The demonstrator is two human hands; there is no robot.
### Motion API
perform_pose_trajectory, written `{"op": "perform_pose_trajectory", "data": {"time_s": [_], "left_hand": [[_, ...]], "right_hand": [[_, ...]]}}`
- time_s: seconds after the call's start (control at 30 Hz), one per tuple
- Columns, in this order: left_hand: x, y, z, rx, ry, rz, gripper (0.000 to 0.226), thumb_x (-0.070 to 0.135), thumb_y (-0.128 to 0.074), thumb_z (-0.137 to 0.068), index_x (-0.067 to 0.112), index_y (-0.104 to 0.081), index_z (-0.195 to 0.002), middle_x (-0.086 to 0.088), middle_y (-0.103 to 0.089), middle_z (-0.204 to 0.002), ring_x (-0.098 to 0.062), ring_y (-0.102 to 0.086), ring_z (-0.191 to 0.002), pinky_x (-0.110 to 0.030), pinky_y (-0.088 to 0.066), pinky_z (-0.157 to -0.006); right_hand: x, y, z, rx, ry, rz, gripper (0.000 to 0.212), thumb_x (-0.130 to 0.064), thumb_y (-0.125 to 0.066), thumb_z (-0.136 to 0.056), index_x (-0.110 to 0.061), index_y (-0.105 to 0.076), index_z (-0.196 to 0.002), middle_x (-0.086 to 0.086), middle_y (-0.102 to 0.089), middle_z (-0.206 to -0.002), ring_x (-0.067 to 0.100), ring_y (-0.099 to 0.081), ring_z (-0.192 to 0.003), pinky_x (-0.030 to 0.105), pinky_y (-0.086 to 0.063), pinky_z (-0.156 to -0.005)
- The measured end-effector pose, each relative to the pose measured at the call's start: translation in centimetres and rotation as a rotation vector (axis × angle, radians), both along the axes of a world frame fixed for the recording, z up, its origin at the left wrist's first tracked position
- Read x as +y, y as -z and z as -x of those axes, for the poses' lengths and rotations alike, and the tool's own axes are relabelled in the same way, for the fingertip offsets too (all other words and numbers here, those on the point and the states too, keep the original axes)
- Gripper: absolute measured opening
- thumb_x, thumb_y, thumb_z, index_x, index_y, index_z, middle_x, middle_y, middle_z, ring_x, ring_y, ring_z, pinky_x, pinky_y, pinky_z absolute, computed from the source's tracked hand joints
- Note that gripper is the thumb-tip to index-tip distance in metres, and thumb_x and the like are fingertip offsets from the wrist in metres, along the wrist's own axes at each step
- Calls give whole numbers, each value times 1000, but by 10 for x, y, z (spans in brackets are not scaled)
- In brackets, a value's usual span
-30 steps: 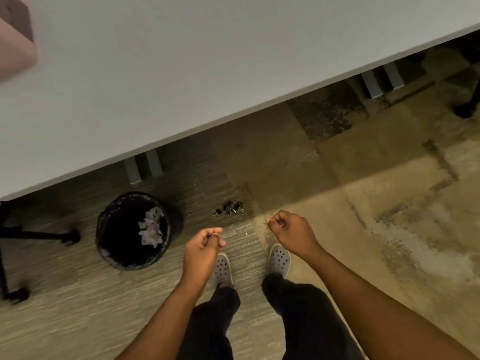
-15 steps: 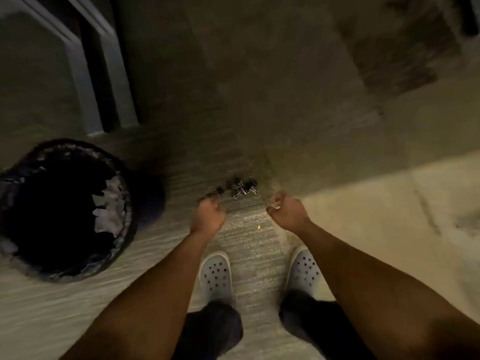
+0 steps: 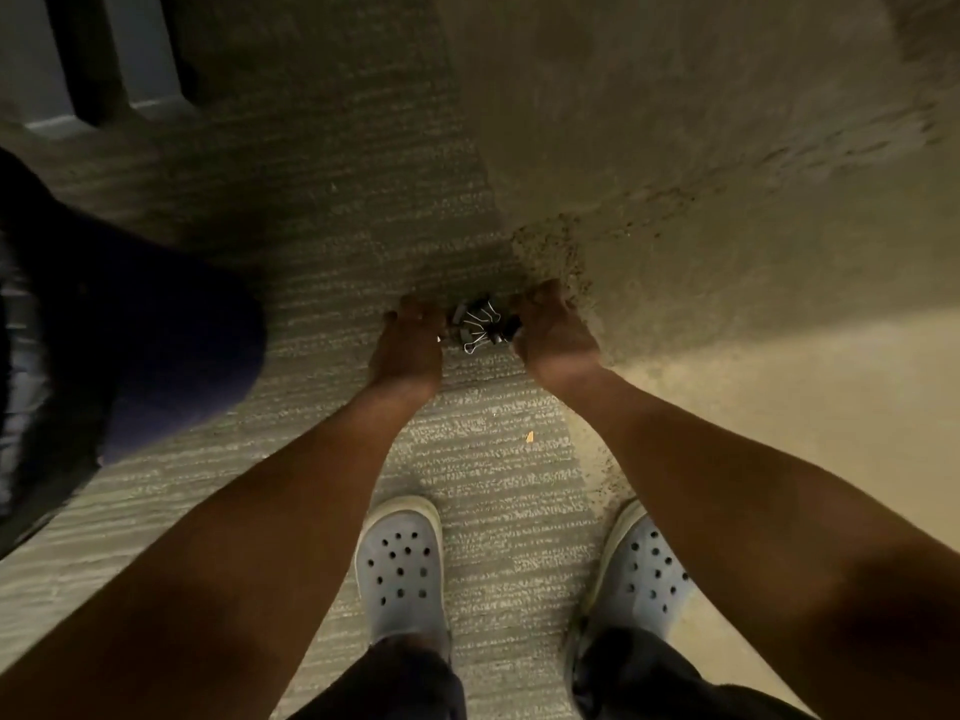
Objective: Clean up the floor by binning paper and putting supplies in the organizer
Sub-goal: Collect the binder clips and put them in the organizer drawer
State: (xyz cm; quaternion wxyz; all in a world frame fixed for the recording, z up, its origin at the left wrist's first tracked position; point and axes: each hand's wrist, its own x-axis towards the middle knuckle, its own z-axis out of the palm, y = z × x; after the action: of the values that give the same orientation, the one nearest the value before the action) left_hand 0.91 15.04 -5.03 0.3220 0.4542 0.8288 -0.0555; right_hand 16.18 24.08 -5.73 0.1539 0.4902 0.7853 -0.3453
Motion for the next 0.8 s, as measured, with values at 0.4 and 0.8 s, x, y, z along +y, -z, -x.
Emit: {"op": "perform_pose_trajectory", "data": {"time_s": [0.4,0.8], "left_hand": [[-21,-6,-17,-345,-623,-60,13,16,-59,-87,20,-68,-78,-4,-72,-93,-17,-66,-76,-27,-53,-73],[-20,-14,-19,-341,-598,-139,31,31,-77,-79,22,-52,-96,9,-58,-83,-11,-55,-66,-25,-45,-57]], "right_hand": [[-3,-4,-20,28,34,20,38,-15,-51,-95,-16,-48,-132,12,-65,-116,31,-64,-99,30,-50,-75],[-27,-33,-58,667,1029,1125,26,-23,-38,-93,-12,-60,-84,1,-53,-67,14,-46,-58,24,-40,-48]]}}
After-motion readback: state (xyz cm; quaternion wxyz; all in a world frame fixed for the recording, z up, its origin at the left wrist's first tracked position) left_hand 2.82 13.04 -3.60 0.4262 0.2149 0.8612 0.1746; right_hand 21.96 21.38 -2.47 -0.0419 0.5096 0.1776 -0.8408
